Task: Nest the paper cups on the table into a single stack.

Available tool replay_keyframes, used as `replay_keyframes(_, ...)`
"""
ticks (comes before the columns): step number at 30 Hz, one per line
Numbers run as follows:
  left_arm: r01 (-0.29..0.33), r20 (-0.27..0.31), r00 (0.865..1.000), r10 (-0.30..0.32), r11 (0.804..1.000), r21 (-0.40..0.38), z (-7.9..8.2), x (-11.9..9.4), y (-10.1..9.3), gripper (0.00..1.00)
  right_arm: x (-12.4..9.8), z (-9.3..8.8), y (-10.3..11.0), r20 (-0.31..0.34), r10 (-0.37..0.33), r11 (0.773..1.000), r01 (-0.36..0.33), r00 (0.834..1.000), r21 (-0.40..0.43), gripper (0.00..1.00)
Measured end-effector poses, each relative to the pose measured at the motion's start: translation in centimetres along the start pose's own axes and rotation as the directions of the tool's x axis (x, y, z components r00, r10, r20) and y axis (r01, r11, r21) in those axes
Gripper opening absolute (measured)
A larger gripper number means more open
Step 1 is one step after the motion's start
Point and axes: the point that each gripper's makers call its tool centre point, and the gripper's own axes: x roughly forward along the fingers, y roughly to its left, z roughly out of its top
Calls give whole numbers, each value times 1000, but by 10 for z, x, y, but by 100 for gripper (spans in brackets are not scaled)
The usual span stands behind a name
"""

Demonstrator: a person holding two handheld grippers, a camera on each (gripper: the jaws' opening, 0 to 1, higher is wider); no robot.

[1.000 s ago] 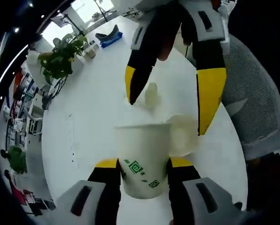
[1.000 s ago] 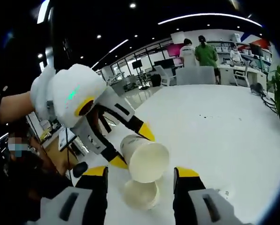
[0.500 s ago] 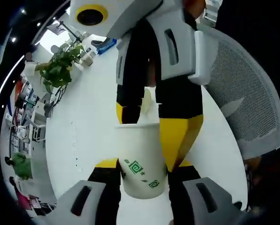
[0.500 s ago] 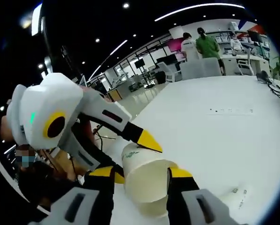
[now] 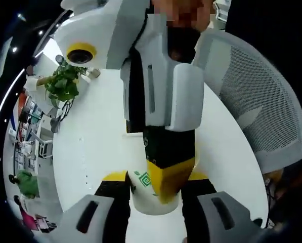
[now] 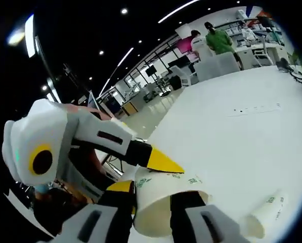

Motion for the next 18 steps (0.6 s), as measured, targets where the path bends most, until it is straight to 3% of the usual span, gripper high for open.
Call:
replay_keyframes(13, -15, 3, 1000, 15, 1000, 17, 9, -3, -3, 37, 3, 0, 19, 15, 50, 998, -51, 999, 49, 13)
replay_keyframes(18, -21, 2, 1000, 21, 1000, 10, 8, -5, -3, 37, 8, 2, 16, 17, 61, 997, -62, 998, 55, 11)
